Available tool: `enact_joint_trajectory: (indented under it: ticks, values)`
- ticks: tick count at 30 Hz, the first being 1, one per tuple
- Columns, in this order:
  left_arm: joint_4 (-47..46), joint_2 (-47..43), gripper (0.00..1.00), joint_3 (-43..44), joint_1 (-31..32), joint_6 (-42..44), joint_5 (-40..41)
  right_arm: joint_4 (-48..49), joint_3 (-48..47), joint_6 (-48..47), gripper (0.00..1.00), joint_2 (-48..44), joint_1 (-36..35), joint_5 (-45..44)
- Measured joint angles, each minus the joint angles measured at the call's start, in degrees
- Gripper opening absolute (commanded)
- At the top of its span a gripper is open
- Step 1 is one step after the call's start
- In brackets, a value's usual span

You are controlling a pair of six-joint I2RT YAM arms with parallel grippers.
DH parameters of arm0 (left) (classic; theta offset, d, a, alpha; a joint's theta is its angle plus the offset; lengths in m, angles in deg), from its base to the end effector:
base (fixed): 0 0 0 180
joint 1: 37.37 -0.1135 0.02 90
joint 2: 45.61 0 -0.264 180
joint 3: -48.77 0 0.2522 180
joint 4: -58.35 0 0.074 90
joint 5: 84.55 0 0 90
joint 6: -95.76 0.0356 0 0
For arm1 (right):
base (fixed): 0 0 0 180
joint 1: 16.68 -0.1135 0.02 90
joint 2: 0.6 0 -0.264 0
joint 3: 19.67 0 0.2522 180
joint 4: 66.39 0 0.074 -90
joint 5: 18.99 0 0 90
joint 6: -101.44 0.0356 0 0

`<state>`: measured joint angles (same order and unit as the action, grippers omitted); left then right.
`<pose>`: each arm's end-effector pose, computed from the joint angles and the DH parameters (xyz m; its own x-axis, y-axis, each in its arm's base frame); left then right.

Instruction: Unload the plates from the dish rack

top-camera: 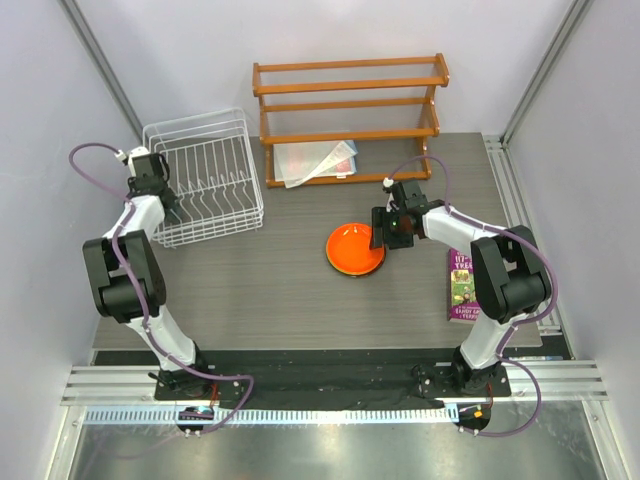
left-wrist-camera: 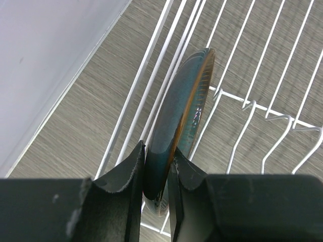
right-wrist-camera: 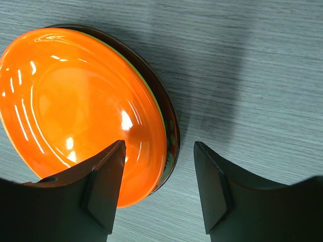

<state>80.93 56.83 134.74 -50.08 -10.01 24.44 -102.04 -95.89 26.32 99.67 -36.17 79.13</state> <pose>0.3899 0.0998 0.2320 -0.4679 -0.3690 -0.8031 -0.6045 0.7965 -0.0138 0.3306 0.1223 0.1762 -0.8887 -0.0449 -0.4563 -0.1751 0.9529 0.2474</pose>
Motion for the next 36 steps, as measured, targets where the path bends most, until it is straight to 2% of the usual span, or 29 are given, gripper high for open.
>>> enact_joint_trajectory:
  ticks: [15, 25, 28, 31, 36]
  values:
    - [1.14, -6.97, 0.0, -0.46, 0.11, 1.53, 0.55, 0.04, 0.0, -0.04, 0.62, 0.0, 0.0, 0.15]
    - [3.72, -14.73, 0.0, 0.46, 0.22, 0.9, 0.28, 0.44, 1.01, -0.07, 0.62, -0.72, 0.0, 0.11]
    - [3.93, -15.72, 0.0, 0.66, 0.22, 0.2, -0.35, 0.37, 1.75, -0.07, 0.64, -2.21, 0.0, -0.15]
    - [5.01, -16.59, 0.0, 0.66, 0.2, -1.9, -2.64, 0.26, 2.14, -0.04, 0.69, -4.52, 0.0, -0.81]
    - [6.01, -18.82, 0.0, 0.24, 0.31, -7.61, -11.23, -0.22, 2.14, -0.2, 0.72, -10.97, 0.0, -2.51]
